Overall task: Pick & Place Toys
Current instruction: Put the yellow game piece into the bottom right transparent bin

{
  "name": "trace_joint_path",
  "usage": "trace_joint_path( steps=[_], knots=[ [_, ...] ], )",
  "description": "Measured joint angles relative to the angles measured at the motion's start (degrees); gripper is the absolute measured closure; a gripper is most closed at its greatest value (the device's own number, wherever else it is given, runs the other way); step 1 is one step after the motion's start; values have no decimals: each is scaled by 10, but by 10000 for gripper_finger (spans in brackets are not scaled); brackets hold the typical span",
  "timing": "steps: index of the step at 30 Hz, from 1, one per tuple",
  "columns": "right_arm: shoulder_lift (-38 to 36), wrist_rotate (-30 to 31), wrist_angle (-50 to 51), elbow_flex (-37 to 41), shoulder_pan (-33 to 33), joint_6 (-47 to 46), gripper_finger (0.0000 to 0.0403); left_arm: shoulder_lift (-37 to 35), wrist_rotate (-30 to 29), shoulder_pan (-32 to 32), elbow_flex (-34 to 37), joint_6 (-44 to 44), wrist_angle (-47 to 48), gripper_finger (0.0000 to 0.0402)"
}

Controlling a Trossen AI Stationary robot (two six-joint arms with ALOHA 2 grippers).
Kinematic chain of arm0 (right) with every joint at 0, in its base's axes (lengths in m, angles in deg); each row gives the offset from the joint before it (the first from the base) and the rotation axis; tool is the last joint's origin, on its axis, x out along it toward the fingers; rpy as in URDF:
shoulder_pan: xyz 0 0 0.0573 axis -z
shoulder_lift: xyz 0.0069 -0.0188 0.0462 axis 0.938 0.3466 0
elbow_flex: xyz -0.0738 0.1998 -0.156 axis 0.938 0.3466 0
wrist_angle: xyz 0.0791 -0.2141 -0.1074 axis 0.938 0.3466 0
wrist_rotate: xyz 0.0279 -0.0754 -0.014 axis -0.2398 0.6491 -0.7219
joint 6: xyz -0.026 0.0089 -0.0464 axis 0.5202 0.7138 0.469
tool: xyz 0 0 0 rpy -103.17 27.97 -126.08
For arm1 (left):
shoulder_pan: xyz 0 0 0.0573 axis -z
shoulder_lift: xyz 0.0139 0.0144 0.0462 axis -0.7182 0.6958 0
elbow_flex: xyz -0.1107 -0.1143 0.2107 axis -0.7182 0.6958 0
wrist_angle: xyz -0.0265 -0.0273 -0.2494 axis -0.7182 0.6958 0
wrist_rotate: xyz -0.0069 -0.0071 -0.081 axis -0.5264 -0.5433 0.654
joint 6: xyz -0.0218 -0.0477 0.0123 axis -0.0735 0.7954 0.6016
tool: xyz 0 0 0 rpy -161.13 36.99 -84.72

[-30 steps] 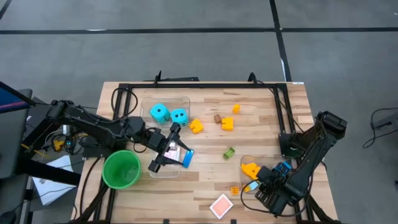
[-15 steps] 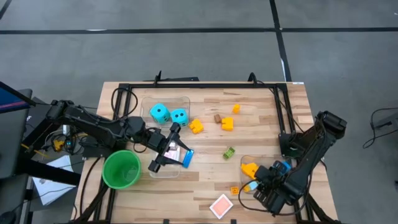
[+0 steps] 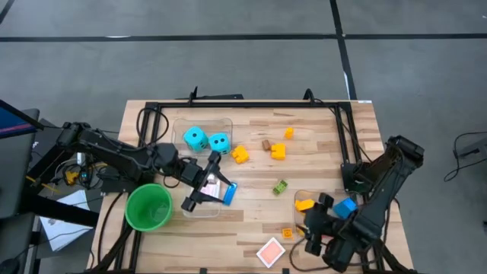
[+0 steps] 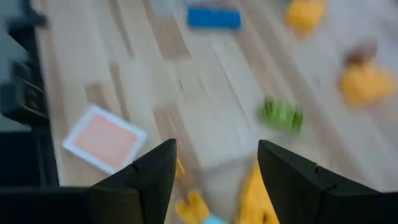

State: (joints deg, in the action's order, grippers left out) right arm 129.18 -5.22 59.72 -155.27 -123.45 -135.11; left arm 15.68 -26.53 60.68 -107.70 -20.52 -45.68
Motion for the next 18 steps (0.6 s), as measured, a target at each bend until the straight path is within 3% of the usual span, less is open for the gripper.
trace_joint_path(
  steps=[10,18],
  knots=[
    [0,173,11,-32,2,49,168,0,0,34,0,-29,15,170],
    [0,180,102,-6,72,-90,106,0,0,37,0,-29,15,170]
  ],
)
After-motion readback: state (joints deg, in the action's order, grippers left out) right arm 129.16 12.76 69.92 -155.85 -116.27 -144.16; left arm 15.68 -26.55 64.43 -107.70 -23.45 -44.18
